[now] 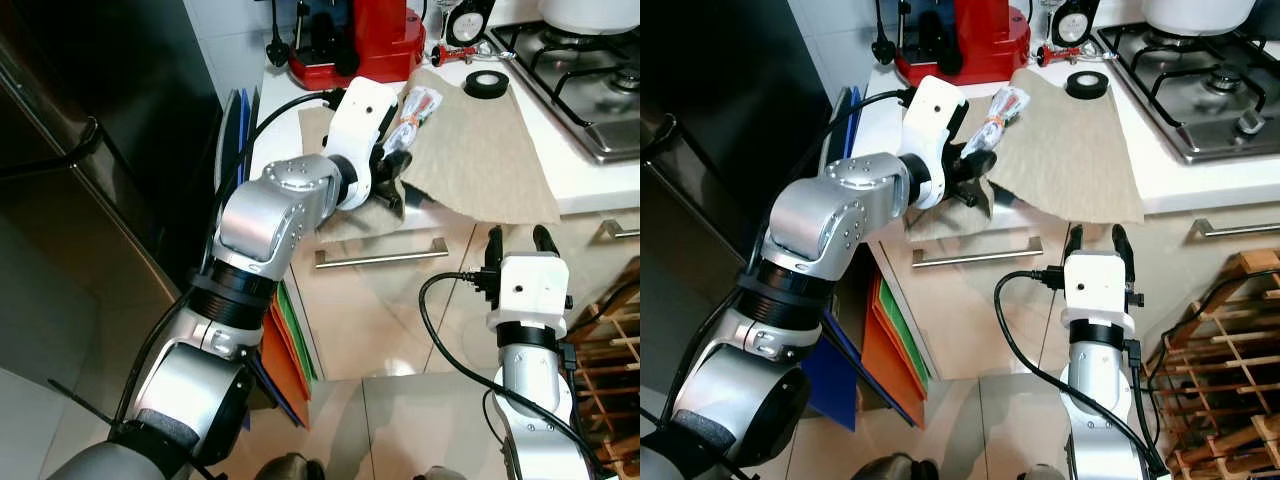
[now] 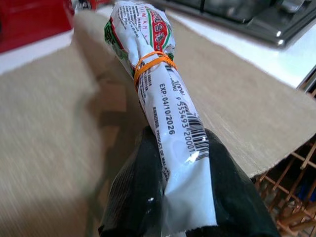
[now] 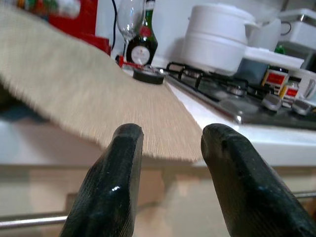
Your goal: Restocking fridge
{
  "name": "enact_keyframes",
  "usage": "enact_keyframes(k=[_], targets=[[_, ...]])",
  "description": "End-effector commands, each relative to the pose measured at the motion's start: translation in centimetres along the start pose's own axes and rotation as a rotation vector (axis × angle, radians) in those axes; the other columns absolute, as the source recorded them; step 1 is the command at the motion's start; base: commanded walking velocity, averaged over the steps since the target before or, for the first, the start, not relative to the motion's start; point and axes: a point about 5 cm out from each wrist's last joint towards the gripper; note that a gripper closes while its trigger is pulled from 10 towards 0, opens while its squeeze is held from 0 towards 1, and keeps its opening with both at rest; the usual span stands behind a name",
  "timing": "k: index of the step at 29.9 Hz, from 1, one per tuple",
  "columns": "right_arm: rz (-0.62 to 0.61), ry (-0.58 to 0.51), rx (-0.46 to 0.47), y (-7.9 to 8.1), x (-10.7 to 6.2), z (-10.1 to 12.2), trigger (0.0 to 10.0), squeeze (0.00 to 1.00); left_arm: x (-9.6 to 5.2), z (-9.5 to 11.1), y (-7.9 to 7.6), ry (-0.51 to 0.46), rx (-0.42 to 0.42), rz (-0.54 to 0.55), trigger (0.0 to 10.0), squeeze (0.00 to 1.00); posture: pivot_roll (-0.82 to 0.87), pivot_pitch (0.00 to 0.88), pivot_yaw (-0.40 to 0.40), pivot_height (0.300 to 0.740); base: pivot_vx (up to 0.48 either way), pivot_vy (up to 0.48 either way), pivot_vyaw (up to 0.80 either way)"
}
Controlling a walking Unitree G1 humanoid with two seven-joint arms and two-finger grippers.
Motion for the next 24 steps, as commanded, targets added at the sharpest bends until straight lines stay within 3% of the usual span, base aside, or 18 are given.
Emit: enact_keyframes(k=[1, 5, 6, 9, 10, 20, 24], targets=[[0.026, -0.002, 0.016, 0.4, 0.4, 0.2, 10.0, 0.0, 0.0, -0.4, 0.2, 0.013, 0.011, 0.017, 0.0, 0.0, -0.05, 0.001, 0.12, 0.74, 0.0, 0.0, 0.0], [0.049, -0.003, -0.011, 0.7, 0.6, 0.2, 10.0, 0.0, 0.2, -0.4, 0.4, 0.0, 0.047, 0.053, 0.0, 0.0, -0.05, 0.003, 0.117, 0.74, 0.0, 0.0, 0.0], [0.049, -0.004, -0.016, 0.7, 0.5, 0.2, 10.0, 0.0, 0.2, -0.4, 0.5, -0.003, 0.052, 0.056, 10.0, 0.0, -0.05, 0.003, 0.117, 0.74, 0.0, 0.0, 0.0], [0.035, -0.006, -0.029, 0.5, 0.7, 0.0, 10.0, 0.0, 0.3, -0.4, 0.7, -0.006, 0.065, 0.076, 10.0, 0.0, -0.05, 0.005, 0.118, 0.74, 0.0, 0.0, 0.0], [0.026, -0.012, -0.023, 0.4, 0.8, 0.1, 10.0, 1.0, 0.4, -0.4, 0.8, -0.001, 0.065, 0.087, 10.0, 0.0, -0.05, 0.006, 0.12, 0.74, 0.0, 0.0, 0.0], [0.025, 0.0, -0.027, 0.2, 1.1, -0.4, 10.0, 1.0, 0.4, -0.1, 0.8, -0.012, 0.051, 0.086, 10.0, 0.0, -0.04, 0.009, 0.126, 0.74, 0.0, 0.0, 0.0], [0.024, 0.014, -0.041, 0.3, 1.3, -0.6, 10.0, 1.0, 0.3, 0.8, 0.7, -0.061, 0.018, 0.078, 10.0, 0.0, -0.04, 0.01, 0.128, 0.74, 0.0, 0.0, 0.0]])
Point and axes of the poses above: a point about 5 cm out from each wrist's last joint towards the gripper, its own x axis pointing out of the wrist towards the gripper, its own z axis along the axis of the wrist's last joint, y = z × x, and after that the axes turned 2 degrees about -x, right-handed
